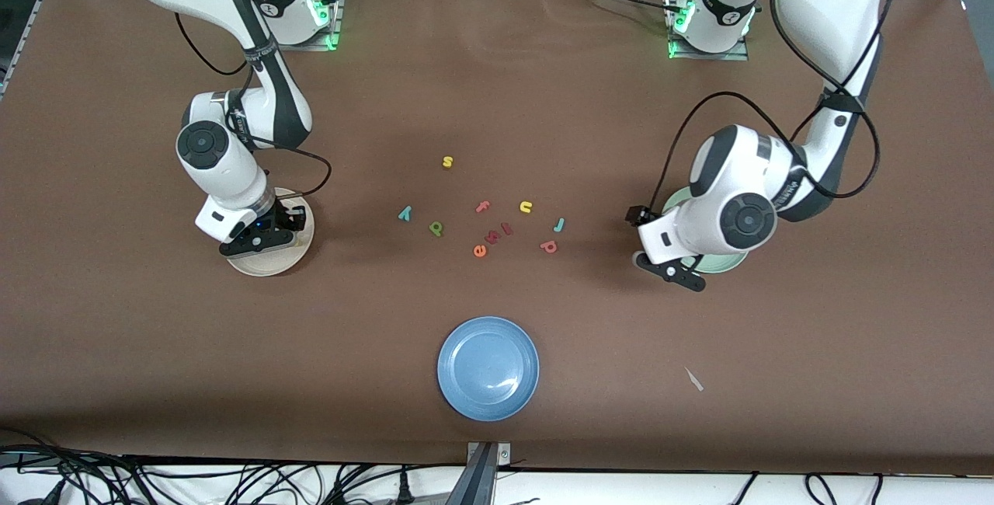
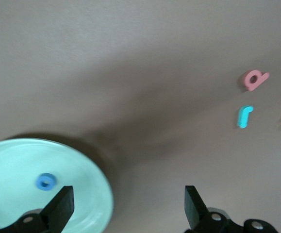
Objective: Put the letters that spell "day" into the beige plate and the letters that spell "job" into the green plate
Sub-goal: 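Release the yellow letter on the beige plate while the left gripper drops blue o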
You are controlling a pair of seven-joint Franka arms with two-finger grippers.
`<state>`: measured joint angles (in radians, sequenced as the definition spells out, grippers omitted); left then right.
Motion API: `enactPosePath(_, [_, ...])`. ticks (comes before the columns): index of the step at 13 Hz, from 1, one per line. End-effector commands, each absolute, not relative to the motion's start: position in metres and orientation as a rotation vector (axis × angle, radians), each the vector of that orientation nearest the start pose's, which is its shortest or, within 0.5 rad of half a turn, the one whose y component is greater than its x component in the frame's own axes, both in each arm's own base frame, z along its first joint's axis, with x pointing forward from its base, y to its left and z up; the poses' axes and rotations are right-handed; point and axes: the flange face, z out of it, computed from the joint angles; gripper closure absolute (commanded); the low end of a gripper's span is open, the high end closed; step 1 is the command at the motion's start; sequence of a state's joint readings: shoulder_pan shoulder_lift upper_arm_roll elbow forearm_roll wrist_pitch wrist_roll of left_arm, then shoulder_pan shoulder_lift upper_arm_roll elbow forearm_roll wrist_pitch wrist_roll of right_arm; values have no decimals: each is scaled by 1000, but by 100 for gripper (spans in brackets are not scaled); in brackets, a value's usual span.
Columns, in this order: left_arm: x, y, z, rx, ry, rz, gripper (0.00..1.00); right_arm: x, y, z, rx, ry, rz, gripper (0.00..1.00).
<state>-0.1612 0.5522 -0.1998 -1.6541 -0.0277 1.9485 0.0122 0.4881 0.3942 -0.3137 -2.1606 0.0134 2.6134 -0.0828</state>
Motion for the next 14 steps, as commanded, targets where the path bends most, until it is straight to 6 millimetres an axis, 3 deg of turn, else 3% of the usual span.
enactPosePath(1, [594, -268, 278, -3128, 381, 380, 0, 560, 97, 239, -3175, -355, -60, 0])
enactPosePath(4, [580, -308, 276, -3146, 262, 308, 0, 556, 136, 250, -3082, -123, -39, 0])
enactPosePath(5, [575, -316, 270, -3153, 240, 285, 0, 555, 143, 250, -3080, -48, -38, 0])
enactPosePath(8, [559, -325, 246, -3181, 193, 209, 8, 551, 189, 253, -3062, 105, -40, 0])
enactPosePath(12, [551, -341, 231, -3201, 168, 165, 28, 545, 235, 239, -3065, 254, -20, 0])
enactPosePath(14, [552, -344, 219, -3215, 170, 141, 42, 544, 246, 236, -3068, 283, -19, 0])
